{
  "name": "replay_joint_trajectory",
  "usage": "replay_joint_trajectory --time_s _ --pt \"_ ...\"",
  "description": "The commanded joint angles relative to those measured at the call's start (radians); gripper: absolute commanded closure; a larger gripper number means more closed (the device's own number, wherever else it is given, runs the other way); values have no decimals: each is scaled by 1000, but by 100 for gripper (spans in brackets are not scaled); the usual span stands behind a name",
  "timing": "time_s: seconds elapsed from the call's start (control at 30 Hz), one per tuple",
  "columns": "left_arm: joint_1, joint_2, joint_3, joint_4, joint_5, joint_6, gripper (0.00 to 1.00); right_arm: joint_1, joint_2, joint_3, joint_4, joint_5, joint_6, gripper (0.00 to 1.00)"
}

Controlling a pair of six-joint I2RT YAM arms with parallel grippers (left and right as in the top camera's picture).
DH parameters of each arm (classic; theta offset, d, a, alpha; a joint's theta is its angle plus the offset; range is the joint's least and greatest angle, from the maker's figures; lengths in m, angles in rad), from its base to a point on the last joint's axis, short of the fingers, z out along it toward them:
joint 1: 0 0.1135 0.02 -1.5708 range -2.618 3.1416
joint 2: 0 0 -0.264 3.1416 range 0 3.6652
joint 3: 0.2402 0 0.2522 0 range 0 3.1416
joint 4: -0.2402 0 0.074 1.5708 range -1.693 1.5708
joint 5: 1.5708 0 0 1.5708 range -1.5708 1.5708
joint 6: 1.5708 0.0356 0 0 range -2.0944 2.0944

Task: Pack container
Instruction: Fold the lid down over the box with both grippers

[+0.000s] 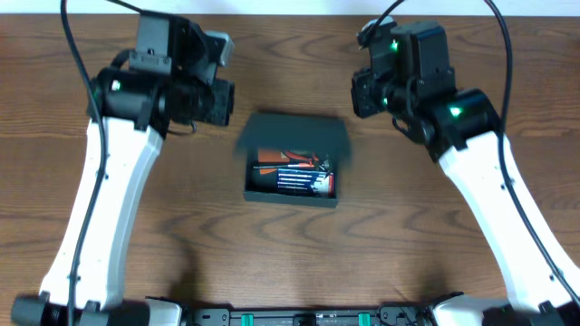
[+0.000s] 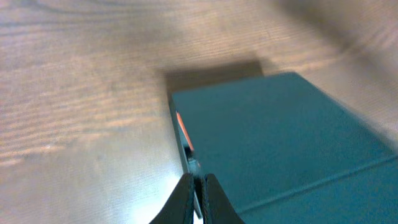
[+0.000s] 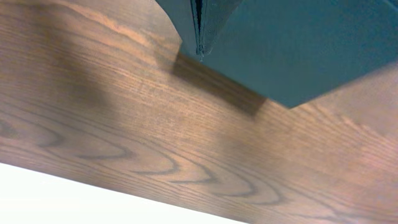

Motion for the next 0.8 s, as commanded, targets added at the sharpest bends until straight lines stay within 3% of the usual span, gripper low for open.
replay_joint_trajectory --time_s 0.0,0.33,0.63,0.77 --pt "-13 -32 3 -43 -113 26 94 3 -18 6 -32 75 -27 99" --pt "-17 -38 -55 -154 -127 27 94 34 10 -20 -237 29 -37 99" --pt "-70 -18 -283 -12 -117 53 94 137 66 -201 -164 -83 34 99" --pt "-95 -14 -361 70 -47 57 95 173 79 -266 -137 -119 42 99"
